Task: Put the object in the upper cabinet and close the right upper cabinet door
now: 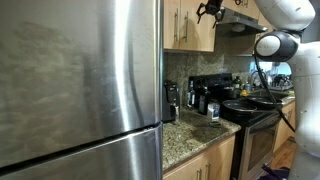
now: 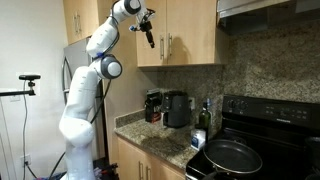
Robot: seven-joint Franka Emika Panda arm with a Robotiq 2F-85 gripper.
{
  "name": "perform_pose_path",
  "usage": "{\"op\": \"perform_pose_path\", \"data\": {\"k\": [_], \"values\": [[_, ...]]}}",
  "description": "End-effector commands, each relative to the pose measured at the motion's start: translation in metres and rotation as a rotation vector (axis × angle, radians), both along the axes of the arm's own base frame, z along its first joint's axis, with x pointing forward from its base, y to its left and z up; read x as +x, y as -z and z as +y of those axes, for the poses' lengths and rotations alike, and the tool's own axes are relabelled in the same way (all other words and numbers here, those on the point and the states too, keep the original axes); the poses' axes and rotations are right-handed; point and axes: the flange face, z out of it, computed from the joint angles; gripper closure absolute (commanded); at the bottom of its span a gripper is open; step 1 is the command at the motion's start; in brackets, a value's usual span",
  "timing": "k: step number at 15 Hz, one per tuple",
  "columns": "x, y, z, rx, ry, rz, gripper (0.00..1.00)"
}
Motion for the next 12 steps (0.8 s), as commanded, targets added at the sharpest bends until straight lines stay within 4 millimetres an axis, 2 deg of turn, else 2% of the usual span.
{"op": "perform_pose_path", "data": {"k": [1,3,6,8,12], "values": [[0.006,0.015,0.007,-0.008,-0.004,0.063,0.0],[0.014,0.023,0.013,-0.011,-0.01,0.088,0.0],[0.009,0.018,0.01,-0.008,-0.006,0.073,0.0],[0.015,0.032,0.019,-0.018,-0.169,0.136,0.0],[0.023,0.048,0.032,-0.006,-0.382,0.187,0.0]]}}
